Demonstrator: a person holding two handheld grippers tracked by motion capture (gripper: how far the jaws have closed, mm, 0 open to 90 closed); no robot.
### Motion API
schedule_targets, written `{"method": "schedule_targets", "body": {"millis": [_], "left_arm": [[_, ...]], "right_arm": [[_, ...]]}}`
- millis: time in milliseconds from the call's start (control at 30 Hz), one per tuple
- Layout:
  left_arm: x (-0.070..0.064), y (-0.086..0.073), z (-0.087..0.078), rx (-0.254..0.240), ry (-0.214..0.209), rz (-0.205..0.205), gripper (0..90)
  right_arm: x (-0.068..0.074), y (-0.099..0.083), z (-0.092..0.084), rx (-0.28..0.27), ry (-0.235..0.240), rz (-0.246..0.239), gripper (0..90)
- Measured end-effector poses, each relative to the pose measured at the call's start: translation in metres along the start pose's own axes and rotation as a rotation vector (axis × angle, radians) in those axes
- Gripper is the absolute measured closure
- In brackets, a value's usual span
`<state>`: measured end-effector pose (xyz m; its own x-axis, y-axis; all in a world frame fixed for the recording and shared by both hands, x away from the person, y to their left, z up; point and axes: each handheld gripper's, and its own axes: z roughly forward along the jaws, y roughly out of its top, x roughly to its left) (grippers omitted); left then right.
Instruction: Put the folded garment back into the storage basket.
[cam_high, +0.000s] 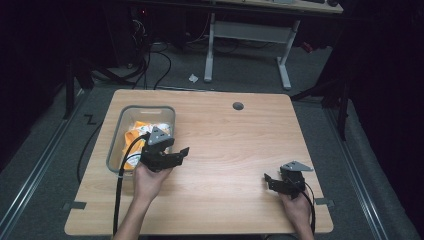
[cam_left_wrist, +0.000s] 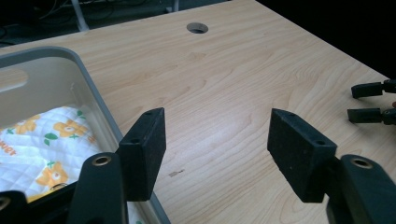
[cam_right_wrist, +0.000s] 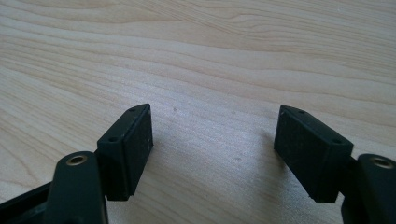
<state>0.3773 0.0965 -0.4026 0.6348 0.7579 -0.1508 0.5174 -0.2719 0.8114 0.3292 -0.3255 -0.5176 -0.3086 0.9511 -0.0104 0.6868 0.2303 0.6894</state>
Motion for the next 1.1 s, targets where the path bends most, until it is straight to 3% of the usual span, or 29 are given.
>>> {"method": "schedule_targets", "body": {"millis": [1100], "left_arm": [[-0.032,-0.01,0.031,0.021,-0.087,0.014,36.5]], "right_arm": [[0.0,0.0,0.0,0.0,0.001,-0.002,28.3]]}}
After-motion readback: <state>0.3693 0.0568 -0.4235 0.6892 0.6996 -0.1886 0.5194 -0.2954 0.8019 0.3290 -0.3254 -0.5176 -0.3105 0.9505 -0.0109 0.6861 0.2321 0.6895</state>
